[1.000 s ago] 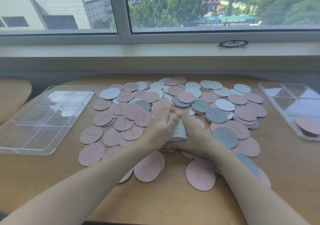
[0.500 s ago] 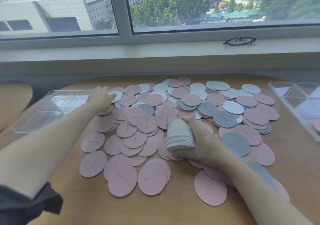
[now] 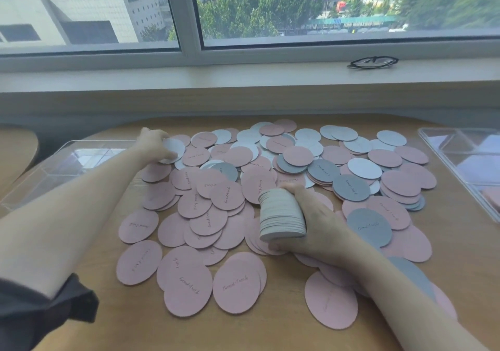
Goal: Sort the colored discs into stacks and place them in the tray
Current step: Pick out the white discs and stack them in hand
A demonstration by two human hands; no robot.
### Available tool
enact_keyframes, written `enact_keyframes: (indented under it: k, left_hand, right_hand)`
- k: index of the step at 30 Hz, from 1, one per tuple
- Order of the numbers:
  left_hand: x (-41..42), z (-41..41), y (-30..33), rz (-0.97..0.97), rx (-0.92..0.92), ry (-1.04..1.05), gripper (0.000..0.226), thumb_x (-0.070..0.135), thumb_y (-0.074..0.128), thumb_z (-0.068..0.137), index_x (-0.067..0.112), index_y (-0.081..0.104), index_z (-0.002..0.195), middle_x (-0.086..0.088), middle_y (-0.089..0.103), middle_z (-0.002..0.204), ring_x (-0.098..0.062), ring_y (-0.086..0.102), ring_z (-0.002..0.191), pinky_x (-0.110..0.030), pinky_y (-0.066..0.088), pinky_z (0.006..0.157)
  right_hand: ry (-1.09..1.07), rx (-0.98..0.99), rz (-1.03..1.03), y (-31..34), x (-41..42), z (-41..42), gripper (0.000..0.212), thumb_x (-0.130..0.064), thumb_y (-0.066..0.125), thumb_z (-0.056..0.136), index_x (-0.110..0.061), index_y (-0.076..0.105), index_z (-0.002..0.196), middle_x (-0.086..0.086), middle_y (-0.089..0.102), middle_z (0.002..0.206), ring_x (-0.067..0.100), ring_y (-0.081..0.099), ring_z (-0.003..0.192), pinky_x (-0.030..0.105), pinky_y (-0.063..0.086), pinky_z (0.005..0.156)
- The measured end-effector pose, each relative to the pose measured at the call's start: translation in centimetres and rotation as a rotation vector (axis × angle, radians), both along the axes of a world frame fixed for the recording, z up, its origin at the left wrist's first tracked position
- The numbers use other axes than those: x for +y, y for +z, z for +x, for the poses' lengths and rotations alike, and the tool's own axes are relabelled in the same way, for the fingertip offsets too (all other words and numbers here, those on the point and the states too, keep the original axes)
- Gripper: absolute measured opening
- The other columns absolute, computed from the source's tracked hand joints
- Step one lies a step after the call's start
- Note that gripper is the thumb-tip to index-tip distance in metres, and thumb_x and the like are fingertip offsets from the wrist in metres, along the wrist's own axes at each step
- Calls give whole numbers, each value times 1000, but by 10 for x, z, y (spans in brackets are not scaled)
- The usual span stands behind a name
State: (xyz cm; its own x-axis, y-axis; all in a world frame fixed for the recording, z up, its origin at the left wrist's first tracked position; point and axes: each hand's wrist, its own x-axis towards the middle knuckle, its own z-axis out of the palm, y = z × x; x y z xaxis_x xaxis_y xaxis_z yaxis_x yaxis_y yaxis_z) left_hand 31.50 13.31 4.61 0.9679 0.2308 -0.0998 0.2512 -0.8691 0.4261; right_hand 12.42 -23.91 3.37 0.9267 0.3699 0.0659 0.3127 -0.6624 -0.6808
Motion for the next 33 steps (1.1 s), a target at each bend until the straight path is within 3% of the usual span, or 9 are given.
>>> enact_keyframes:
  k: [6,11,15,18,21,25,28,31,33]
  left_hand:
    - [-6,-20,10,-115,-211,30,32,2,63,90,15,57,119,-13,35,129,-37,49,107,-43,47,88]
    - [-30,-59,35,-253,-382,-62,35,-5,41,90,16,57,113,-10,48,119,-28,48,103,-34,39,80]
    - [-87,-109,41,-398,-418,-260,32,-3,49,90,23,62,104,10,65,101,-7,57,92,-25,44,76]
    - [-131,-141,26,-489,-375,-426,27,3,58,92,27,66,103,11,69,102,-16,65,97,-32,51,85]
    - [-162,-157,9,-631,-279,-450,19,5,61,95,21,67,103,2,72,100,-22,68,95,-33,53,85]
    - [-189,-177,8,-726,-189,-443,20,7,46,104,11,61,116,-1,67,101,-6,60,89,-12,46,73]
    - [-195,-181,3,-789,-34,-437,39,39,34,107,16,59,125,4,65,113,7,61,97,-4,44,80]
    - [-194,-178,-12,-747,20,-499,73,83,27,86,42,44,143,8,51,143,-4,51,129,-34,40,112]
    - [-197,-180,-12,-679,-21,-529,78,80,19,86,43,23,154,19,31,153,-5,35,141,-37,29,120]
  right_hand:
    - [-13,10,14,-1,0,1,88,-52,88,59,-54,30,125,-45,40,112,-21,38,109,7,33,81]
    - [-18,-15,20,-1,0,0,95,-46,91,60,-41,36,137,-40,39,112,-23,36,105,2,31,81]
    - [-21,0,33,0,-2,-1,115,-46,91,61,-38,20,152,-26,40,121,-9,34,102,16,30,85]
    - [-26,15,42,0,-2,-2,125,-48,90,61,-40,8,154,-20,41,126,-2,38,108,21,31,88]
    - [-22,5,37,0,-3,-2,124,-49,89,62,-37,8,156,-20,38,134,-11,30,107,7,28,84]
    - [-38,-63,22,-1,-4,-3,105,-48,89,64,-31,28,147,-12,33,134,-11,24,101,-12,15,79]
    - [-53,-89,-9,-4,-3,-1,105,-57,86,62,-27,31,146,-13,31,135,-4,26,111,-12,9,82]
    - [-35,-34,30,-5,-4,0,114,-60,84,58,-34,21,150,-18,32,142,-4,30,118,-5,19,87]
    - [-17,25,63,-5,-5,1,123,-55,87,59,-40,9,153,-19,31,148,-1,34,122,9,28,92]
